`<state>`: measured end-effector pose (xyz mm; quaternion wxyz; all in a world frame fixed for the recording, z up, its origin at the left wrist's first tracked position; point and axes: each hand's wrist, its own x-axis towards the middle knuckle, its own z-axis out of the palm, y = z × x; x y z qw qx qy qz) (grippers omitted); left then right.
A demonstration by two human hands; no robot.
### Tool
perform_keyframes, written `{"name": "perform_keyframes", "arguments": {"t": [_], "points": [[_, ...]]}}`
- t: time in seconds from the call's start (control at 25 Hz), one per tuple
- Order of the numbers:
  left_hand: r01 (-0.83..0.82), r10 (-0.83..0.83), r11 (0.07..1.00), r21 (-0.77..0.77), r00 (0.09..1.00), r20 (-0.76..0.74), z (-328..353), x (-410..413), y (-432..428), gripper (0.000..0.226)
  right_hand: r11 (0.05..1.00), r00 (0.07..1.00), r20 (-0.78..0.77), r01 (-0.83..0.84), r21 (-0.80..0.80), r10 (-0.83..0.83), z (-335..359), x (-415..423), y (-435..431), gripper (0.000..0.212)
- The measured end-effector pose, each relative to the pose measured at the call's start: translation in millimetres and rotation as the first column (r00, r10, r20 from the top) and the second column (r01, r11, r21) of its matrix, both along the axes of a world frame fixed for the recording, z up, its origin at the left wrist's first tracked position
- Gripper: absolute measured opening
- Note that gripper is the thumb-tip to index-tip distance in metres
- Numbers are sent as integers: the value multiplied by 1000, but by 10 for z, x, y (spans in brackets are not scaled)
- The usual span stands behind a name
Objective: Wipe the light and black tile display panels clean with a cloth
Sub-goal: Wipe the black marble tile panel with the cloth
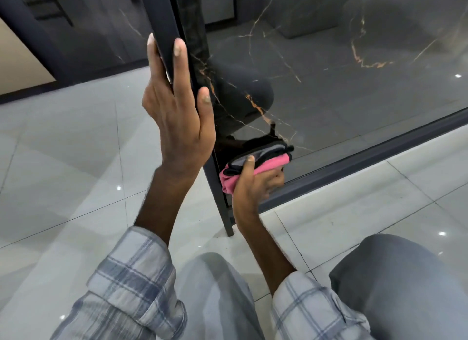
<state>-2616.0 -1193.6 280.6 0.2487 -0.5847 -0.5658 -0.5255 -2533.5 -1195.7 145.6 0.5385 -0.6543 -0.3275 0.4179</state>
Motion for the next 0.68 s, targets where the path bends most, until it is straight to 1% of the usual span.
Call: {"name": "perform_keyframes", "arguments": {"t": [0.04,0.08,0.12,0.16,0.2,0.24,0.28,0.32,0.36,0.4,0.44,0.48,0.52,0.56,0.6,0.64,0.68], "points": [[15,-16,998,-67,1000,-9,-44,48,-52,51,995,997,80,-13,101,5,99,31,-3,91],[37,-41,993,-108,999,-28,-70,76,-72,54,981,989,149,-24,193,-5,153,85,-14,90],[42,-49,991,-125,997,-52,-74,98,-76,55,965,982,186,-32,261,-18,138,147,1,88],[30,-40,991,-134,997,-69,-70,115,-66,56,958,980,196,-33,286,-25,72,210,28,86],[15,-26,990,-140,997,-78,-69,123,-55,56,969,984,179,-24,247,-21,-63,264,78,84],[7,-18,990,-138,996,-82,-83,123,-39,56,990,992,121,3,144,-21,-233,296,134,84],[5,-15,992,-128,997,-80,-105,117,-29,56,999,999,4,53,-13,-53,-411,309,185,83],[9,-18,993,-118,997,-78,-119,106,-17,56,975,981,-159,81,-207,-115,-569,308,192,75],[12,-21,994,-113,997,-79,-126,96,-14,56,928,921,-341,54,-368,-189,-725,286,175,60],[19,-28,994,-112,996,-87,-123,84,-20,56,898,838,-498,-25,-440,-221,-781,249,126,38],[19,-31,993,-114,994,-103,-112,67,-27,56,884,781,-589,-107,-455,-208,-833,199,75,20],[6,-20,993,-120,993,-118,-108,43,-38,56,892,738,-644,-134,-431,-201,-780,151,25,18],[-25,8,991,-132,992,-127,-108,17,-52,58,904,734,-654,-139,-405,-180,-732,100,37,17],[-63,43,987,-150,990,-131,-119,-4,-65,60,918,788,-598,-115,-380,-149,-601,71,61,13],[-89,67,981,-170,989,-128,-133,-16,-79,62,922,846,-517,-87,-377,-132,-512,44,128,17],[-97,75,978,-187,990,-122,-142,-24,-89,63,929,877,-450,-9,-369,-171,-334,47,176,32],[-94,72,976,-199,991,-115,-156,-35,-97,63,949,903,-378,86,-303,-202,-188,75,251,50]]}}
